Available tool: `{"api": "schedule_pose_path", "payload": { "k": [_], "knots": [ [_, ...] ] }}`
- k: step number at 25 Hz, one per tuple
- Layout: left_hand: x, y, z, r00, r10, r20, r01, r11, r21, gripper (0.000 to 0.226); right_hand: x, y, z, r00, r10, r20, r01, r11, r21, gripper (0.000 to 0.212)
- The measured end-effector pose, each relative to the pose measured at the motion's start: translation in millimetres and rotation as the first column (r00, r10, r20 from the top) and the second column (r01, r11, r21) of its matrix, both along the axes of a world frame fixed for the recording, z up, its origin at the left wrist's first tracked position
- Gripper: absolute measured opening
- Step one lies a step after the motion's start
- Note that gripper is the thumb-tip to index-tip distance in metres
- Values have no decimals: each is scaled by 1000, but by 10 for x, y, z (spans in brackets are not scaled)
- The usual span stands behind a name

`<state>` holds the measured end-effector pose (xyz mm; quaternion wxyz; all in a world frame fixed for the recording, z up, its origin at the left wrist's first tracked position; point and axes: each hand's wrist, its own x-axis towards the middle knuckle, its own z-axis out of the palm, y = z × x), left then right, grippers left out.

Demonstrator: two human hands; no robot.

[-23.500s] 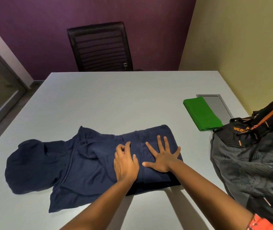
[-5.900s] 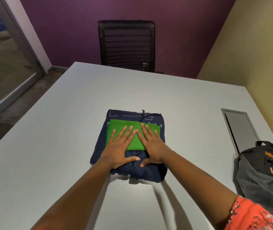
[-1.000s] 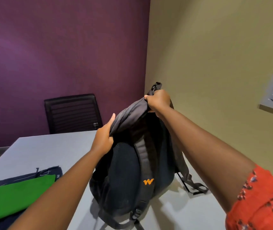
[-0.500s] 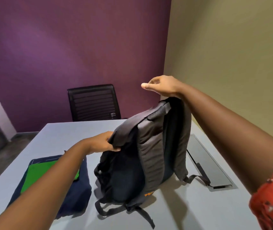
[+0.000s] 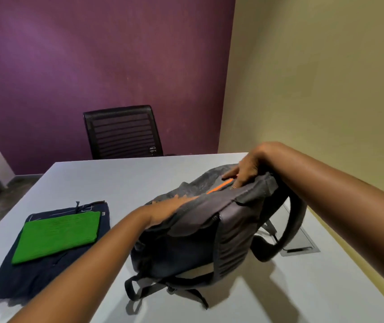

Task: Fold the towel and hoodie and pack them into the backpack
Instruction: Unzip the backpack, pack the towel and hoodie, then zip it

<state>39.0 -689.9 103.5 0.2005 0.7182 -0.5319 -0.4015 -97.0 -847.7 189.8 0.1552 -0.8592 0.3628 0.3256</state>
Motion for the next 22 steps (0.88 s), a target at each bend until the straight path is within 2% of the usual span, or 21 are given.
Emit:
{"api": "schedule_pose_path", "payload": {
  "k": [2,4,6,8,11,13,15,17,20,22],
  "knots": [
    [-71,-71,-151,973,-110,201,97,992,75,48,-196,-25,-128,998,-4,-65,6,1000,31,65],
    [-181,-193,-330,946,-183,267,163,982,94,50,-398,-90,-228,996,-6,-89,10,999,39,69],
    [-343,-324,-538,949,-149,277,116,984,133,60,-570,-169,-347,994,1,-105,0,1000,9,76],
    [-536,-443,-778,932,-103,348,60,989,132,65,-727,-269,-496,991,10,-137,-12,1000,-9,85],
    [-819,-490,-1100,868,-24,496,20,1000,14,75,-963,-424,-778,995,-10,-95,7,1000,-27,94],
    [-951,-502,-1302,828,22,560,33,996,-88,96,-1077,-492,-998,998,-11,-65,10,1000,-19,99],
    [-1053,-509,-1498,794,11,608,51,995,-85,113,-1155,-509,-1201,998,-15,-59,15,1000,-1,103],
    [-1110,-503,-1625,770,16,637,54,994,-90,110,-1221,-507,-1377,998,-31,-45,32,999,25,105],
    [-1056,-476,-1804,683,34,730,101,985,-140,93,-1269,-448,-1576,999,-50,-18,51,997,52,107],
    [-936,-434,-1889,663,-4,748,121,988,-101,78,-1250,-366,-1697,997,-73,-1,72,994,76,107]
  ]
}}
